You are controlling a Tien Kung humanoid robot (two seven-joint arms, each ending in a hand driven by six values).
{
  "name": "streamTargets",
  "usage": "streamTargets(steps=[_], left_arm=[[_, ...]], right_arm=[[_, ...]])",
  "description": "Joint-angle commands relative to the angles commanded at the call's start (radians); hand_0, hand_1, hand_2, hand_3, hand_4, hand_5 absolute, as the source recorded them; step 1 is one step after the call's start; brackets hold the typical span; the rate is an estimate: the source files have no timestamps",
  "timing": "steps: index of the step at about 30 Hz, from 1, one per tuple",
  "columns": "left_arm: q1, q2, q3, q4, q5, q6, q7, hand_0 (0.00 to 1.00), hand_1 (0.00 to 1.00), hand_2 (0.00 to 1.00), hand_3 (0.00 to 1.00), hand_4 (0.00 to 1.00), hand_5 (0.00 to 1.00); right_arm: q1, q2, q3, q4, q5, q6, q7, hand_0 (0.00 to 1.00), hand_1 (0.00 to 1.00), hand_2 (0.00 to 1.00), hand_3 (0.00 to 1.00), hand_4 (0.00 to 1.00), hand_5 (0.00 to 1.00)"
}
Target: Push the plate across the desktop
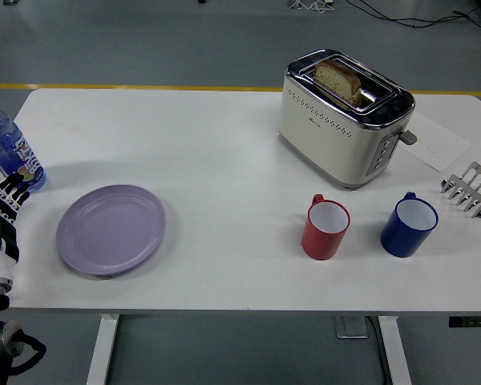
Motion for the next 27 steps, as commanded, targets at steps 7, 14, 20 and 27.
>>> streamTargets(steps=[7,14,20,27], left_arm=[[-0.011,-0.008,0.035,0.027,-0.044,0.034,0.000,0.828,0.841,0.865,0.735,0.490,0.998],[-0.023,-0.020,0.077,0.040,-0.071,0.041,0.000,0.826,0.842,0.865,0.735,0.486,0.998],[-0.037,-0.031,0.112,0.048,-0.089,0.044,0.000,0.825,0.842,0.864,0.735,0.480,0.998],[-0.051,-0.046,0.140,0.054,-0.103,0.051,0.000,0.824,0.842,0.864,0.736,0.469,0.998]], right_arm=[[0.000,0.003,0.002,0.000,-0.004,0.001,-0.002,0.608,0.520,0.588,0.575,0.370,0.246],[0.002,0.005,0.002,0.000,-0.006,0.001,-0.004,0.607,0.520,0.590,0.575,0.370,0.246],[0.003,0.006,0.004,0.000,-0.010,0.002,-0.004,0.607,0.520,0.590,0.575,0.370,0.246],[0.003,0.007,0.005,0.000,-0.010,0.001,-0.006,0.607,0.520,0.589,0.575,0.371,0.247]])
